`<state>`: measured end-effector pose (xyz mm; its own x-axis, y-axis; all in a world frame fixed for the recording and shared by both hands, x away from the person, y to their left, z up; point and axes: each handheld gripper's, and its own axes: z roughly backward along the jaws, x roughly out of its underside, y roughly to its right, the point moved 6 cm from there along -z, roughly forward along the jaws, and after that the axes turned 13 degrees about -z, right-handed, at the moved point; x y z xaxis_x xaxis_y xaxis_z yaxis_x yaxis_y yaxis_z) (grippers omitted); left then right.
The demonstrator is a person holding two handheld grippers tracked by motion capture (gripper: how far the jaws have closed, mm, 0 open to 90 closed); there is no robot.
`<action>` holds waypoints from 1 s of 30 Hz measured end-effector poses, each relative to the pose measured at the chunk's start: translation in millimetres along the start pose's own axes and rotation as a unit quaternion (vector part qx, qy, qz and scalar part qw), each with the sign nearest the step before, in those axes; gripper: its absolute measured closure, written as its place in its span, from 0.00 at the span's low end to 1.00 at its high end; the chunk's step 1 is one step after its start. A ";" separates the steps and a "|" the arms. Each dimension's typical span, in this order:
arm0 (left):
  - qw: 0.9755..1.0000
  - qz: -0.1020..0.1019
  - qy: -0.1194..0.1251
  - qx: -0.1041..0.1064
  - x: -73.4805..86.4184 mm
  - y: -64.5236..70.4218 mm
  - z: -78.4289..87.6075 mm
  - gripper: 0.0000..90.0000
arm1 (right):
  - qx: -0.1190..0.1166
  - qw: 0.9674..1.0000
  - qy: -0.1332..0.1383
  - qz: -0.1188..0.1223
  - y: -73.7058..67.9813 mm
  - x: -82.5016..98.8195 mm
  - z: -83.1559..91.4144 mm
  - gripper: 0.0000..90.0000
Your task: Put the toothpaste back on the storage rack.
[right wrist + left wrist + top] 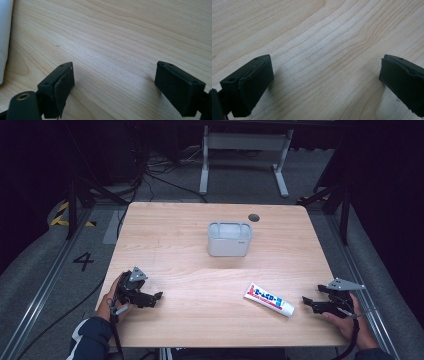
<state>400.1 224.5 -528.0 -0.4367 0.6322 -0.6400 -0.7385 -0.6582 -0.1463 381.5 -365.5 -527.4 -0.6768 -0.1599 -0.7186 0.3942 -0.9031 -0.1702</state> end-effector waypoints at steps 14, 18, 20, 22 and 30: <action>1.000 -0.019 0.006 0.013 7.2 -3.6 5.2 0.00 | -0.005 1.000 -0.015 0.007 0.3 -1.9 -0.1 0.18; 1.000 -0.019 0.006 0.023 9.8 -3.0 7.5 0.00 | -0.004 1.000 -0.030 0.007 -0.3 -3.1 0.6 0.19; 1.000 -0.019 0.006 0.023 9.8 -3.0 7.5 0.00 | -0.004 0.999 -0.033 0.007 -0.6 -3.1 0.9 0.19; 1.000 -0.019 0.006 0.023 9.9 -3.0 7.5 0.00 | -0.012 0.999 -0.039 0.006 -2.8 -3.3 1.8 0.20; 1.000 -0.018 0.006 0.023 9.9 -3.0 7.6 0.00 | -0.038 0.998 -0.040 0.025 -19.5 -8.9 8.5 0.23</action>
<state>394.0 235.8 -528.2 -0.4027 0.6507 -0.6437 -0.7771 -0.6147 -0.1352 374.5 -349.8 -511.9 -0.7011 -0.2375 -0.6724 0.4722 -0.8612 -0.1881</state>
